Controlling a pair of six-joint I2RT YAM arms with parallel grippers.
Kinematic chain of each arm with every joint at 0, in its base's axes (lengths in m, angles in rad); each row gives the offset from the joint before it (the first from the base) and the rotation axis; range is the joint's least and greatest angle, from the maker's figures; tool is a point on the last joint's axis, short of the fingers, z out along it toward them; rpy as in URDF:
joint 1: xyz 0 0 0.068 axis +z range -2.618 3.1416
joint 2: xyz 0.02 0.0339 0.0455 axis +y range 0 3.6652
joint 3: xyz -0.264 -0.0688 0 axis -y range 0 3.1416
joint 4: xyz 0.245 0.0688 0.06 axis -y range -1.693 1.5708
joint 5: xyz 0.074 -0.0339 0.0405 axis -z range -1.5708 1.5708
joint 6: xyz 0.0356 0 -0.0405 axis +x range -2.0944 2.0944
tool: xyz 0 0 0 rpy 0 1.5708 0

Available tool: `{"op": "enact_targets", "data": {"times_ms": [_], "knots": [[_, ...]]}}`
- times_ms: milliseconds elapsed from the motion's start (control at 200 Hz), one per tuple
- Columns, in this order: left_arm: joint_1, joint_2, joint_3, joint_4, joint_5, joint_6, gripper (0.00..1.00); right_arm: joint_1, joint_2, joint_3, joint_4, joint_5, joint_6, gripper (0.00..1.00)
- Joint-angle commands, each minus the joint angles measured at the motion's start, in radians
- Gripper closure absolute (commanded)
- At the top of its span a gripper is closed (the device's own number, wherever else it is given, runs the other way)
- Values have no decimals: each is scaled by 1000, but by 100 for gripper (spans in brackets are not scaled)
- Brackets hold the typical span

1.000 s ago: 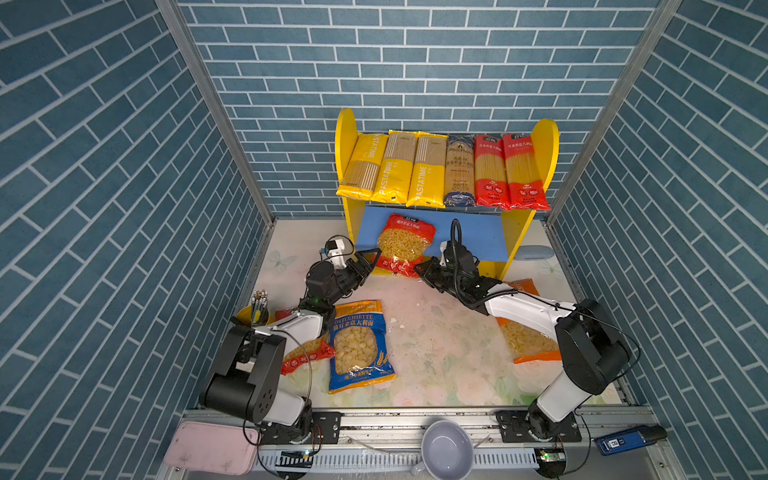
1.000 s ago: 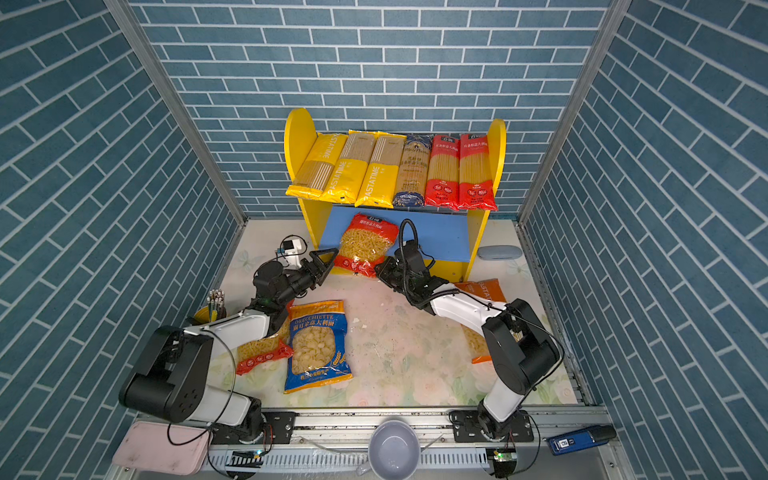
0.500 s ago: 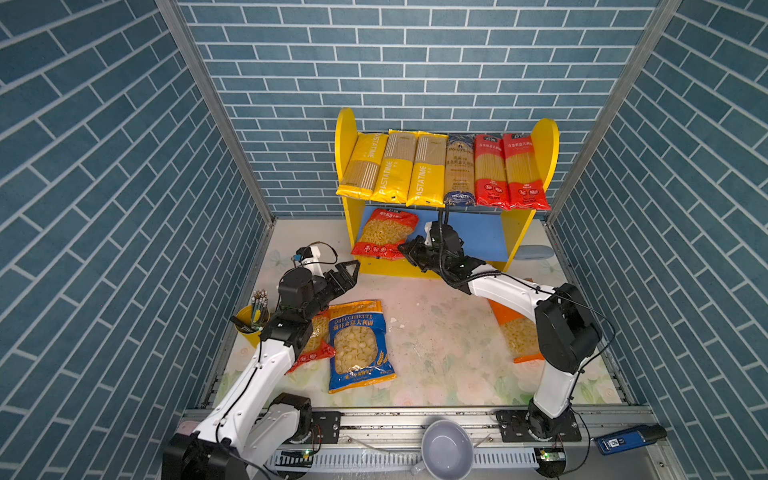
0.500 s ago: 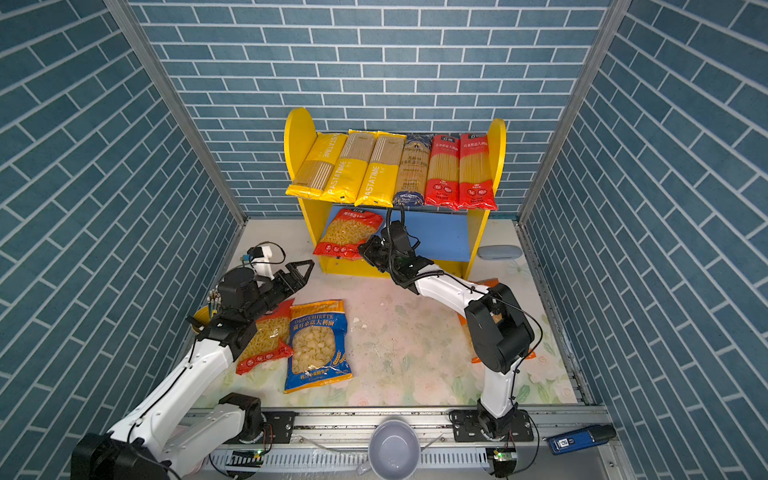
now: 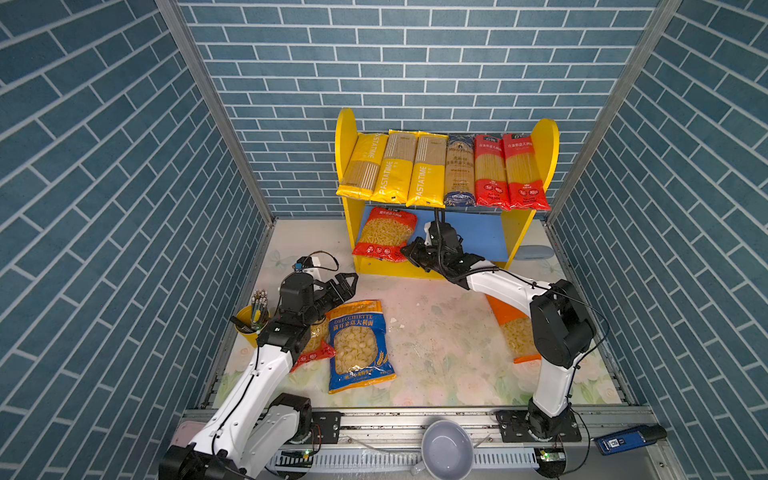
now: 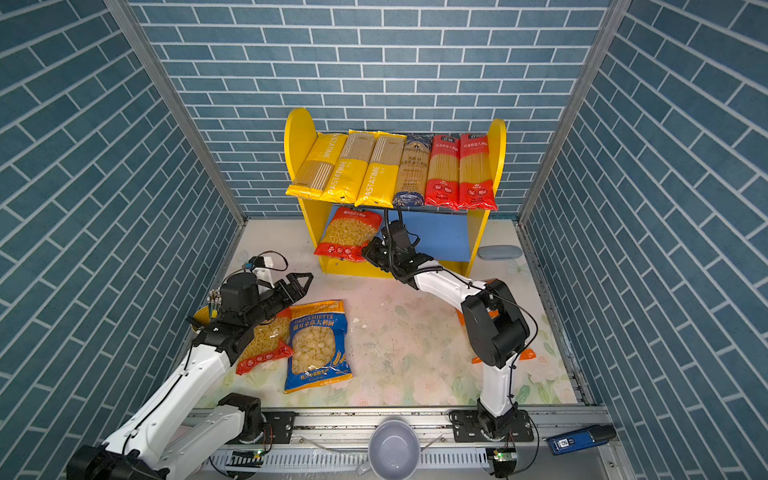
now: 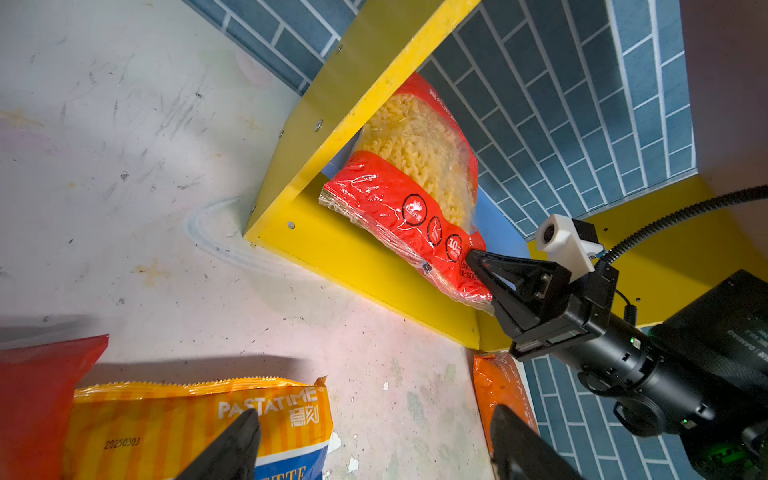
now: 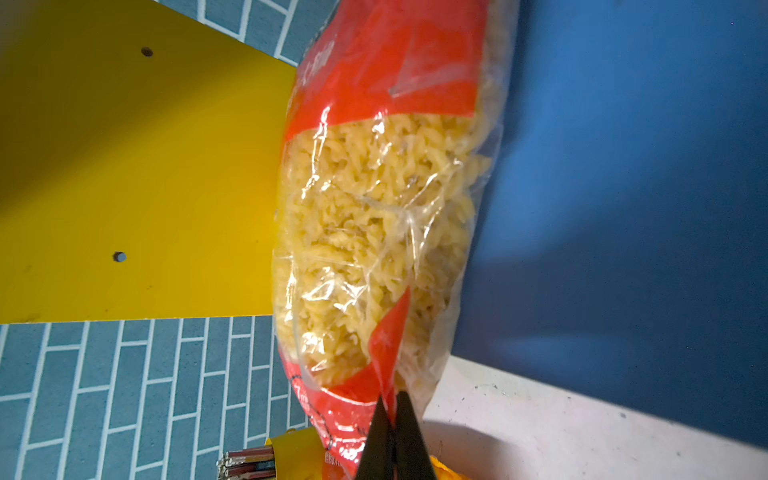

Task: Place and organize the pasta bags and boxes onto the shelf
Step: 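Release the bag with the left gripper while the right sets it upright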

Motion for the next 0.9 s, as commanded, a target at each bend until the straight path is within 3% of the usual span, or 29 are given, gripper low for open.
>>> {"op": "enact_targets", "data": {"times_ms": [0, 215, 445, 650, 755, 895], "knots": [[8, -5, -10, -11, 1, 14, 13, -9, 43, 90, -93, -12, -103, 100], [8, -14, -16, -32, -5, 20, 13, -16, 80, 161, -187, -34, -202, 99], [8, -13, -20, -35, -4, 19, 13, -14, 61, 177, -275, 62, -321, 98], [8, -7, -23, -39, -6, 18, 13, -16, 40, 152, -246, 82, -344, 96], [8, -15, -17, -55, -10, 20, 13, -14, 33, 123, -179, 40, -342, 88], [8, -25, -9, -86, -15, 37, 13, -9, -8, 23, -28, -9, -259, 64]]}}
